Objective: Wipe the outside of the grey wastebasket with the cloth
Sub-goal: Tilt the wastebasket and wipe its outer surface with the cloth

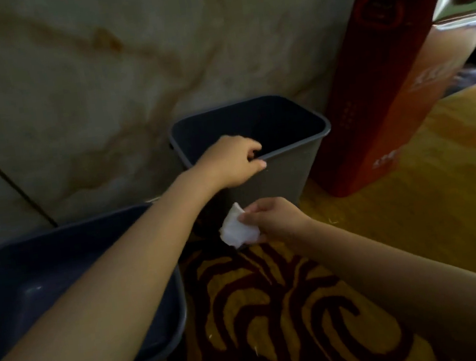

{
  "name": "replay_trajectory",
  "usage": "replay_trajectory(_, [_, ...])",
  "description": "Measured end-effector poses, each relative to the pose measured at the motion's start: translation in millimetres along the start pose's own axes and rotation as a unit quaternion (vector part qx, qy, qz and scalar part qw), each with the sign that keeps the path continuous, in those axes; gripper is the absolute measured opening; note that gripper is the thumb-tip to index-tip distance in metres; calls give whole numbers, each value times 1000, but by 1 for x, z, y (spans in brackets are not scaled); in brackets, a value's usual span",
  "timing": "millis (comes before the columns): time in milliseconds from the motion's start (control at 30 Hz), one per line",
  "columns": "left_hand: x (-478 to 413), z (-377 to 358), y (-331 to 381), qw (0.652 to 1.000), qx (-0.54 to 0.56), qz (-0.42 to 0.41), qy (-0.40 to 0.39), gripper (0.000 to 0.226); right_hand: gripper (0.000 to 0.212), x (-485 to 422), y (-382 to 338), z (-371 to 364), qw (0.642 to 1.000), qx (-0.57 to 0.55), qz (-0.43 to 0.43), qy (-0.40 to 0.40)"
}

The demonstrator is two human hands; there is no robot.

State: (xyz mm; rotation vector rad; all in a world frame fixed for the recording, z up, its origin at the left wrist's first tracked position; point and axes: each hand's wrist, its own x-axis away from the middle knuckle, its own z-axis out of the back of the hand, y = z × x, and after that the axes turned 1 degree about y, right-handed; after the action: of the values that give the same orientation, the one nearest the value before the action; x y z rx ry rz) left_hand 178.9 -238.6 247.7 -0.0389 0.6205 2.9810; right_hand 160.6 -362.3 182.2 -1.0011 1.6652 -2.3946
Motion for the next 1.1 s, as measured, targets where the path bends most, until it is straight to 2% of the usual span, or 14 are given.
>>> replay_trajectory(67, [-9,-15,2,999,-23,1,-38,46,15,8,6,24,999,-37,-24,22])
replay_trajectory(233, [-20,-24,-2,999,-25,25,-6,33,19,27,10,72,986,-123,-50,98])
replay_trajectory(300, [-20,-22,-1,999,-14,30,22,31,20,30,8,83,980,-118,-9,161])
replay_trajectory(367, [-17,-16,4,998,3,34,51,29,19,32,0,92,963,-76,71,247])
replay_trajectory(467, [-14,0,11,993,40,57,91,17,18,33,-22,105,894,43,215,390])
replay_trajectory(500, [-12,5,12,989,77,73,101,12,18,33,-30,107,873,62,244,417])
replay_trajectory(567, [-8,10,17,968,193,113,113,8,19,29,-42,109,856,53,258,445])
replay_trajectory(700, [0,10,23,903,361,198,120,17,24,24,-59,96,834,64,276,474])
replay_trajectory(767, [2,5,25,873,412,227,126,12,25,21,-60,79,817,160,309,461])
replay_trajectory(833, [4,-3,23,854,445,238,127,11,22,13,-51,58,816,258,318,409])
replay_trajectory(900, [6,-12,19,849,463,224,120,17,22,7,-39,39,817,319,330,349])
replay_trajectory(967, [8,-18,13,852,461,214,124,25,21,0,-26,28,800,349,373,314])
replay_trajectory(1000, [9,-20,11,855,455,214,128,24,22,-4,-21,26,793,353,387,310])
replay_trajectory(1100, [7,-26,4,854,448,221,142,16,31,-16,-14,22,807,321,364,337])
